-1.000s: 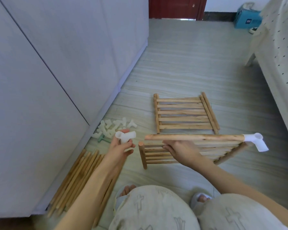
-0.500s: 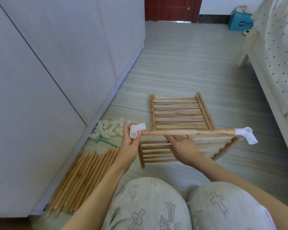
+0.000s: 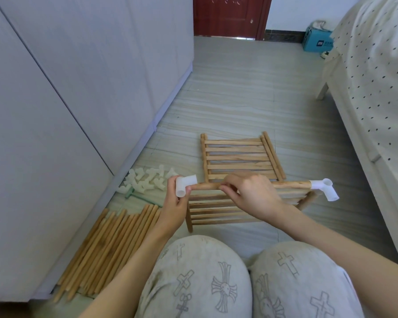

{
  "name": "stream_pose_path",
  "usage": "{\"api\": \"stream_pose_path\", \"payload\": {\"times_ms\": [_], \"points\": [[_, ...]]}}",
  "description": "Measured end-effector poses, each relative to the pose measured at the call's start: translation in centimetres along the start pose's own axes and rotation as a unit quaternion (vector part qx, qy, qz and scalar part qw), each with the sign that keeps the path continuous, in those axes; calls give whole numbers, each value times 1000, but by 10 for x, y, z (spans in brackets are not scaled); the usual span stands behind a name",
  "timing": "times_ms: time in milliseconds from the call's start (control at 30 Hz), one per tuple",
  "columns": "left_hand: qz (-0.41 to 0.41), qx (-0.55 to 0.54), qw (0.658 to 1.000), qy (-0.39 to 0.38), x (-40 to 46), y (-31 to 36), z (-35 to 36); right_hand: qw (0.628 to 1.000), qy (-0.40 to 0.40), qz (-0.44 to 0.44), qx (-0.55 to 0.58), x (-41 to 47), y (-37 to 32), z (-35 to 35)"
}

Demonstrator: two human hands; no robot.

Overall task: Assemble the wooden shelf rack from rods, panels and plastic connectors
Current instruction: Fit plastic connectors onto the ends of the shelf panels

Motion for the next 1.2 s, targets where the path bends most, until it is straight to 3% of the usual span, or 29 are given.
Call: {"api": "stream_pose_path", "payload": {"times_ms": [33, 133, 200, 600, 800, 933, 1067, 1200], "points": [[4, 2, 1000, 0, -1, 0, 0, 1000, -4, -13, -13, 6, -3, 1], [9, -5, 1000, -3, -2, -1, -1, 987, -153, 8, -47, 19, -5, 16], [8, -7, 1000, -12, -3, -3, -2, 977, -206, 32, -40, 21, -4, 24], [4, 10, 1000, 26, -8, -10, 4, 988, -142, 44, -40, 16, 2, 33], [-40, -13, 996, 83, -6, -5, 1, 991, -123, 49, -35, 14, 6, 35], [-10, -83, 990, 113, -6, 1, -6, 991, -119, 51, -34, 15, 6, 36], [20, -46, 996, 68, -4, 3, -11, 991, -117, 58, -30, 15, 7, 36], [-34, -133, 991, -10, -3, 5, -13, 991, -116, 58, -19, 14, 8, 36]]}}
Point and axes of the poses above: each hand's wrist, its own x-axis towards the middle knuckle, its own z-axis out of the palm, y = z × x, the point moved 1 cm from there along x, towards the middle knuckle, and after that the axes turned 2 degrees about z, right-handed, at the moved point
